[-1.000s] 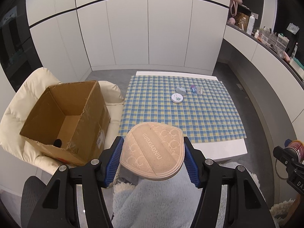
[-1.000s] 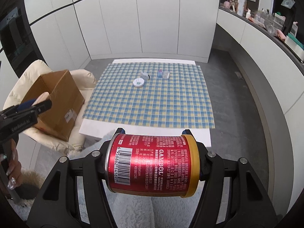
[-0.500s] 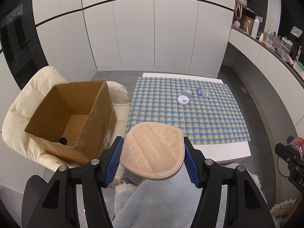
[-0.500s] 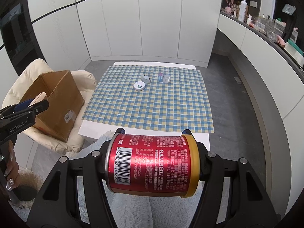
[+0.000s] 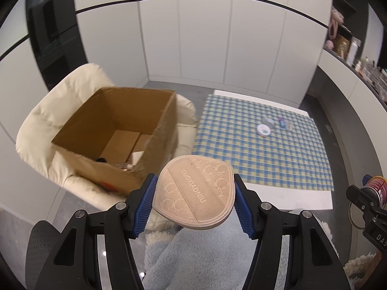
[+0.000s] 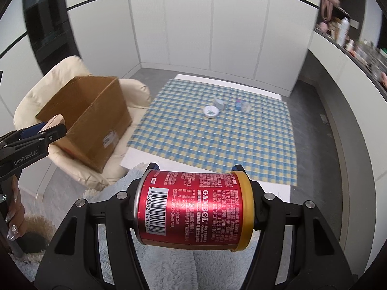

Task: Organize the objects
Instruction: 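Move the left tool with the beige puff while the right tool brings the red can over the box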

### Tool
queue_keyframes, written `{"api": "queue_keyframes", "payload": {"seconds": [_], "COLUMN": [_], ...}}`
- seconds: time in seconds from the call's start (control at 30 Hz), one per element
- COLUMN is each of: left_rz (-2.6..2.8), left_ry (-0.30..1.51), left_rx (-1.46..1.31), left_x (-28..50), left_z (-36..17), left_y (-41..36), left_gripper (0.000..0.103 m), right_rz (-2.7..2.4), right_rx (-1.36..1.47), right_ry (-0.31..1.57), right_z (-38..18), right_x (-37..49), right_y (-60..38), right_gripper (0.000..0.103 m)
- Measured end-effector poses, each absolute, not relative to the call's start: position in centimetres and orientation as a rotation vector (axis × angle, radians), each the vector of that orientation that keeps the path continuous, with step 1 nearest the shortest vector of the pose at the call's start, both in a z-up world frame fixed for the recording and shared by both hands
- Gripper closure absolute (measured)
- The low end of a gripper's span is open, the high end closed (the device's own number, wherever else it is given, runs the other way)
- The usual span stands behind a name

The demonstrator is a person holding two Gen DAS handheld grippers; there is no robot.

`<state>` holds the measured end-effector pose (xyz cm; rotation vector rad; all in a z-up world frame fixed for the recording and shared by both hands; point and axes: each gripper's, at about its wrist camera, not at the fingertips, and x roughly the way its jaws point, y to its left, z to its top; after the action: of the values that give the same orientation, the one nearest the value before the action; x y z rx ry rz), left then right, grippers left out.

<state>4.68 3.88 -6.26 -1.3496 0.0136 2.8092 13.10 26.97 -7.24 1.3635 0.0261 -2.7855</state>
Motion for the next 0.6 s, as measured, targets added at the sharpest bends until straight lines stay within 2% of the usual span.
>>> {"api": "queue_keyframes", "payload": {"seconds": [0.6], "left_rz": [2.997], "left_ry": [-0.171], "left_rx": [-1.444], "left_x": [7.2], "left_z": [-6.6], "left_y": [-6.6], "left_gripper": [0.041], "right_rz": [-2.552], "right_rx": [1.265], "right_ry": [0.23], "right_z": [-7.7], "right_x": [10.0], "right_y": [15.0], "right_gripper": [0.039]}}
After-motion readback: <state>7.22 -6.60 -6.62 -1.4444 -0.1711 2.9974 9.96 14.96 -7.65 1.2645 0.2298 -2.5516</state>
